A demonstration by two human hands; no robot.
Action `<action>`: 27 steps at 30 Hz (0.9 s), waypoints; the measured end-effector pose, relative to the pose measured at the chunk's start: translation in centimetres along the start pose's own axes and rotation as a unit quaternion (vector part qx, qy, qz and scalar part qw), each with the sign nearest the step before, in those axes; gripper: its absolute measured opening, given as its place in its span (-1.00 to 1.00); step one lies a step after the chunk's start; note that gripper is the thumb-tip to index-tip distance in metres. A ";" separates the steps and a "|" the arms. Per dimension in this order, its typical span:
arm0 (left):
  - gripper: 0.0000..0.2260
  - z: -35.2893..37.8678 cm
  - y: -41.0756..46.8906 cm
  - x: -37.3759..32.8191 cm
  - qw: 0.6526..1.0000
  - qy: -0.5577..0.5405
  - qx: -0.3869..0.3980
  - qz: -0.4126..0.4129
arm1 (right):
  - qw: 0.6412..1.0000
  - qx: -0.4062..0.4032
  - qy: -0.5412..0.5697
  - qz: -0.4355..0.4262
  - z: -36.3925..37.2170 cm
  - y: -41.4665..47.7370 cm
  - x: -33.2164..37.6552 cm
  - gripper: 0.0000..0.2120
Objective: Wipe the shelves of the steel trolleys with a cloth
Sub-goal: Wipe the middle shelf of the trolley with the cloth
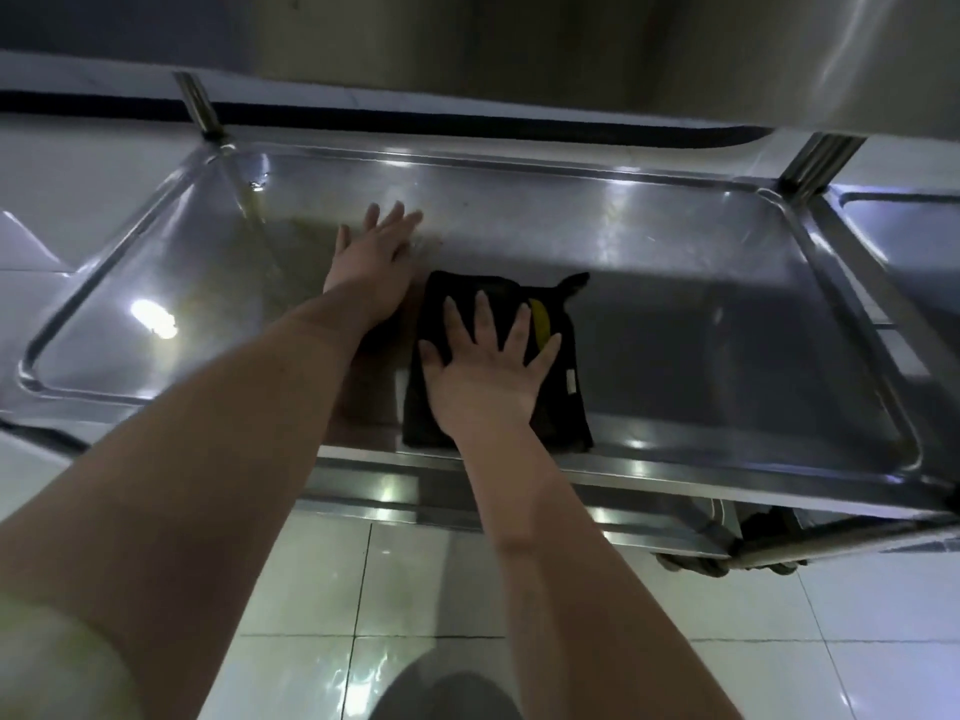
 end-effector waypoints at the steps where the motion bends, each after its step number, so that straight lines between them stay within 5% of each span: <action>1: -0.55 -0.8 -0.7 0.4 1.000 -0.008 -0.011 -0.006 | 1.000 0.003 0.006 0.000 -0.1 -0.2 -0.3 -0.44; 12: -0.55 -4.8 -9.4 8.2 0.967 0.211 0.124 -0.069 | 1.000 -0.011 0.000 0.011 -0.3 -0.5 0.2 -0.44; 27: -0.55 -5.8 -4.8 18.9 0.975 0.198 0.094 0.032 | 0.993 -0.063 0.014 0.103 0.2 0.6 0.5 -0.46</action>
Point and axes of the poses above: each hand's wrist, its own y-axis towards the middle knuckle, its own z-axis out of the palm, x = y × z, the point moved 2 cm from there along y, towards the middle knuckle, and after that the axes turned 12 degrees about x, right-handed, at the moved point
